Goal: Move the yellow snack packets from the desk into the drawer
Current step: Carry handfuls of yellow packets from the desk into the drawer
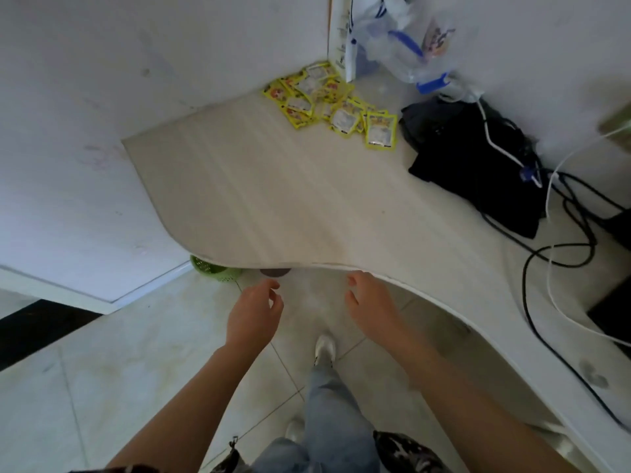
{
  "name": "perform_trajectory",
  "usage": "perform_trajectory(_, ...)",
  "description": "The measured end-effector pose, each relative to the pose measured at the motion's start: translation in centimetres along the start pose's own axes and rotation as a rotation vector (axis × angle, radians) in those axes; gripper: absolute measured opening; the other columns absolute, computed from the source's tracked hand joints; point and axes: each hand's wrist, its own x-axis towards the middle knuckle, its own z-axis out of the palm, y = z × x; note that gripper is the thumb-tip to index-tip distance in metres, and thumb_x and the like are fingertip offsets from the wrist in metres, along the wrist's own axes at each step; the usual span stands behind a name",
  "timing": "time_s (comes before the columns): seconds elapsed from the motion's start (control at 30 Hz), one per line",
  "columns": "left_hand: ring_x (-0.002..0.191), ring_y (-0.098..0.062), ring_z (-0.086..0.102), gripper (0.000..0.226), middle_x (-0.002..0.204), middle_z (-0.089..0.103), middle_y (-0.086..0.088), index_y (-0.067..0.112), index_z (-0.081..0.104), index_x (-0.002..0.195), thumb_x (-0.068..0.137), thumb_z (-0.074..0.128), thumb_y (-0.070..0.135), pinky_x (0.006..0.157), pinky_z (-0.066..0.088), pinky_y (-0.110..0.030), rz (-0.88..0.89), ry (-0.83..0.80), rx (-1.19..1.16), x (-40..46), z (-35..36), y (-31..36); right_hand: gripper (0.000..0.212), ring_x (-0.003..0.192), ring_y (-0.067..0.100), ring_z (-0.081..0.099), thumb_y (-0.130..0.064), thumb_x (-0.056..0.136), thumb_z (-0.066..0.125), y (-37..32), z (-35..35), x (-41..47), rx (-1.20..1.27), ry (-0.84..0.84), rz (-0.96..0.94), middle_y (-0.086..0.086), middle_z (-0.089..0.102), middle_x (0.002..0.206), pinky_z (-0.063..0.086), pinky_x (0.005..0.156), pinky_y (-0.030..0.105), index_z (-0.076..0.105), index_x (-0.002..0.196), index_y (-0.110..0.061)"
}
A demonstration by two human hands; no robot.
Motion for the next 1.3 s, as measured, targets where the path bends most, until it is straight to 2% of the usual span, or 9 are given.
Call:
perform_trajectory(0.17,0.098,-0.017,0.061,0.023,0.099,0.067,0.002,0.02,0.061,0.114,0.092,0.053,0.023,0.081,0.05,-0.031,0.006,0.022,-0.018,6.4,-0.4,2.6,0.037,0.118,0.02,0.053,-0.02,0.096,0.045,-0.3,-3.2,6.5,-0.048,-0.016,-0.045,0.004,0.054,0.129,0.042,0.096,0.031,0.047,0.133,-0.015)
perform_trajectory(0.53,0.096,-0.014,0.058,0.024,0.092,0.063,0.007,0.022,0.058,0.116,0.093,0.051,0.026,0.077,0.05,-0.032,0.057,-0.004,0.046,19.3,-0.9,8.2,0.037,0.115,0.018,0.053,-0.023,0.098,0.043,0.8,-9.6,19.2,-0.048,-0.021,-0.038,0.003,0.053,0.129,0.044,0.092,0.029,0.045,0.134,-0.016)
perform_trajectory(0.73,0.101,-0.02,0.06,0.025,0.101,0.065,0.004,0.022,0.056,0.116,0.092,0.05,0.027,0.084,0.05,-0.036,0.121,-0.072,0.09,26.7,-1.4,10.7,0.034,0.114,0.019,0.054,-0.021,0.097,0.046,1.0,-11.4,24.9,-0.048,0.022,0.001,0.005,0.055,0.125,0.043,0.092,0.029,0.049,0.13,-0.015)
perform_trajectory(0.97,0.105,-0.022,0.058,0.028,0.11,0.064,0.002,0.021,0.054,0.121,0.093,0.049,0.027,0.084,0.049,-0.035,0.196,-0.169,0.139,35.4,-1.8,13.1,0.032,0.112,0.023,0.055,-0.018,0.095,0.049,1.1,-13.2,30.7,-0.048,0.096,0.109,0.008,0.058,0.122,0.041,0.09,0.029,0.051,0.126,-0.011)
perform_trajectory(1.13,0.105,-0.023,0.058,0.029,0.113,0.062,-0.001,0.019,0.053,0.121,0.093,0.05,0.025,0.084,0.048,-0.036,0.207,-0.203,0.149,40.2,-1.0,15.1,0.034,0.114,0.027,0.055,-0.02,0.094,0.05,1.6,-14.4,34.5,-0.051,0.107,0.196,0.01,0.058,0.124,0.043,0.095,0.035,0.052,0.127,-0.01)
perform_trajectory(1.3,0.11,-0.024,0.056,0.029,0.118,0.06,-0.002,0.019,0.053,0.121,0.093,0.052,0.026,0.087,0.049,-0.04,0.175,-0.205,0.139,44.2,0.4,17.3,0.036,0.116,0.028,0.054,-0.022,0.093,0.055,2.7,-15.6,38.1,-0.069,0.102,0.237,0.013,0.057,0.125,0.043,0.095,0.034,0.052,0.126,-0.009)
